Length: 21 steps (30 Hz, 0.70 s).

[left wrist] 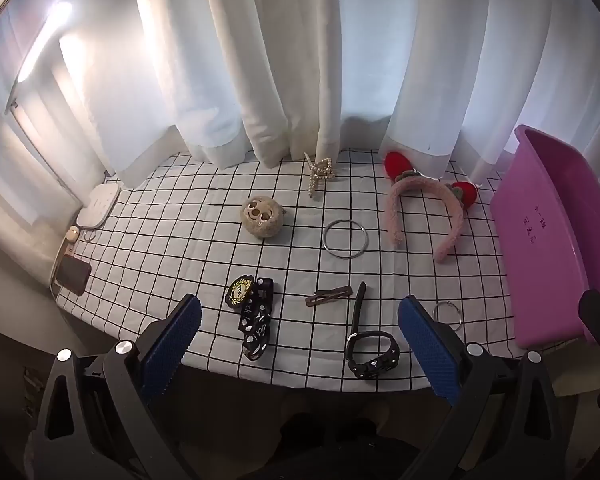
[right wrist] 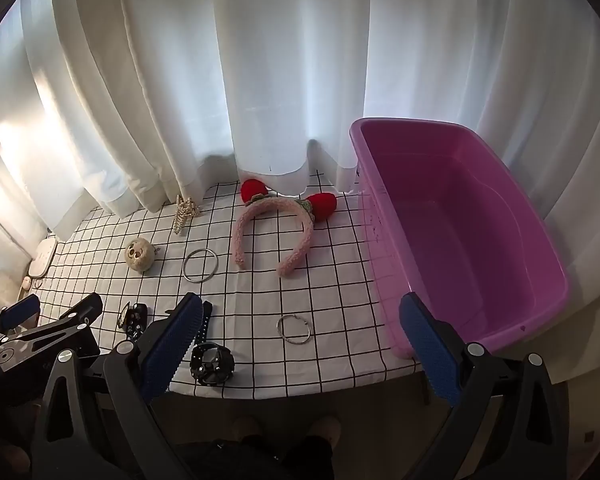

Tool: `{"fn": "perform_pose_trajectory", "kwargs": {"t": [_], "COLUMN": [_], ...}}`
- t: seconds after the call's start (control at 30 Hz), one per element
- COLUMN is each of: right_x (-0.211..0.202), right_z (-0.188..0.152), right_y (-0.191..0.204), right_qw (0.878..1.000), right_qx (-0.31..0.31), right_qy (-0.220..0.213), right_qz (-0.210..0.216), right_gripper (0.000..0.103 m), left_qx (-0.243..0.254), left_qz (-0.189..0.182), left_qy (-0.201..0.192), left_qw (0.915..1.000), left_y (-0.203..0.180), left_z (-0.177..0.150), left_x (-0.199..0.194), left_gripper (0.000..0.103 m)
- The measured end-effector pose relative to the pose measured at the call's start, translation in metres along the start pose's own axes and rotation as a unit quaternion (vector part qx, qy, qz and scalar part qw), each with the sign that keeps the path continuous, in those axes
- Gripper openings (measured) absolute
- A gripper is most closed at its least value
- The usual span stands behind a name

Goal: Organize jewelry

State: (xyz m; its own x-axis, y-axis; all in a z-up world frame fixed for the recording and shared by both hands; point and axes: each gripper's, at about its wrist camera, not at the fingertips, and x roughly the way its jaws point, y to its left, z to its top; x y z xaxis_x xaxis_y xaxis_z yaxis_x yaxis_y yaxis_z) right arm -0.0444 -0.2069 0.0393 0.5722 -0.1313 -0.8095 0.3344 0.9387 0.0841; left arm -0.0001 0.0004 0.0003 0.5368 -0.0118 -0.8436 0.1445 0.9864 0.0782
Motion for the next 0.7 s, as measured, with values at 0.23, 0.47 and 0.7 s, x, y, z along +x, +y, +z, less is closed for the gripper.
{"fn": "perform_pose_trajectory", "kwargs": {"t": [0.23, 0.47, 0.7], "right_x": [-0.005, -0.002, 0.002], "right_z": [-0.009, 0.002, 0.002], "right_y": [0.003, 0.008, 0.012], "right_qw": [1.0, 1.0, 0.999], "right_qx": [-0.011, -0.021, -0.027], "right_qy": [-0.02, 0.001, 0.009], "right_qz": [-0.015, -0.021, -0.023], "right_gripper": [0.094, 0.094, 0.094], "left_qx": [0.006, 0.016, 0.024], "left_qz": [0.004, 0.008, 0.01], "left_qy": [0.0, -0.004, -0.008], "left_qw": [1.0, 0.9998, 0.9996], "left_y": [0.002, 0.0, -0.005], "left_z": [-0.001, 0.0, 0.0], "left_x": [-0.002, -0.004, -0.005], "left_gripper": [0.097, 0.097, 0.097]}}
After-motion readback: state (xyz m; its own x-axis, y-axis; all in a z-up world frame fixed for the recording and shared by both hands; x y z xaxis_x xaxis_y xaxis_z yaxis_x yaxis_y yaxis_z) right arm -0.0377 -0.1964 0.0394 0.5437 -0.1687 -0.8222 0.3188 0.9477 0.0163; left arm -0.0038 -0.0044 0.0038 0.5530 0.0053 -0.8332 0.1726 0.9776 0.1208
